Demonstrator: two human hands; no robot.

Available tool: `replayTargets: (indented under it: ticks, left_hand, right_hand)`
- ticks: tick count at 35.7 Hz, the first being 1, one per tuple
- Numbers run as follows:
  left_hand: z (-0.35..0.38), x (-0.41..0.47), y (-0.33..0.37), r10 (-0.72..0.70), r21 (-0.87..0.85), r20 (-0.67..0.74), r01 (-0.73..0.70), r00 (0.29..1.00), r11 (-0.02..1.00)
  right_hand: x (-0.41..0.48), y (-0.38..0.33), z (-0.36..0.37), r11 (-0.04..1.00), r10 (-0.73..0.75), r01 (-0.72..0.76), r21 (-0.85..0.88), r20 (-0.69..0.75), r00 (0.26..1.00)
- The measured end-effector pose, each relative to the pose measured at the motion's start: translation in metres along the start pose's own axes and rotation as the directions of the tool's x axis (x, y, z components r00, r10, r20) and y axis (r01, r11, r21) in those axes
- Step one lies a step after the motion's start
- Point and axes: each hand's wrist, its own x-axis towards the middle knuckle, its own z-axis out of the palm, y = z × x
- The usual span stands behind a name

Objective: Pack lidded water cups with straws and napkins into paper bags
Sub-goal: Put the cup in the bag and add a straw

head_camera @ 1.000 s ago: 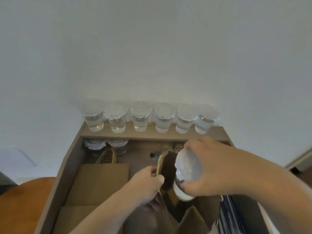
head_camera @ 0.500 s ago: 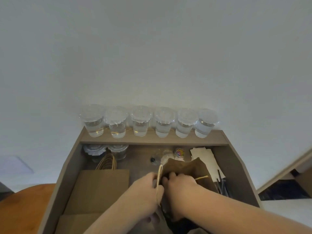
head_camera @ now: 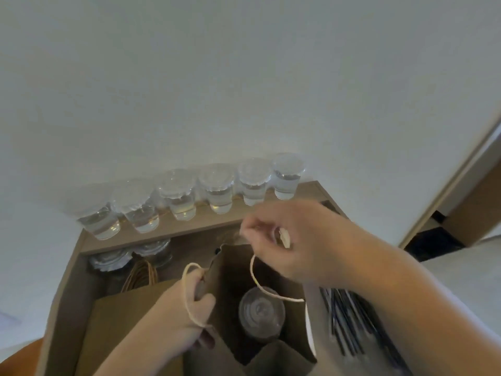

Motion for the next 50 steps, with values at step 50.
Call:
replayTargets:
  ticks: [50]
  left_hand:
    - [0.023, -0.011, -0.016, 0.135, -0.045, -0.203, -0.147, 0.970, 0.988]
  right_hand:
    - [-0.015, -0.003, 0.044, 0.955, 0.271, -0.257, -0.148, 0.084, 0.959]
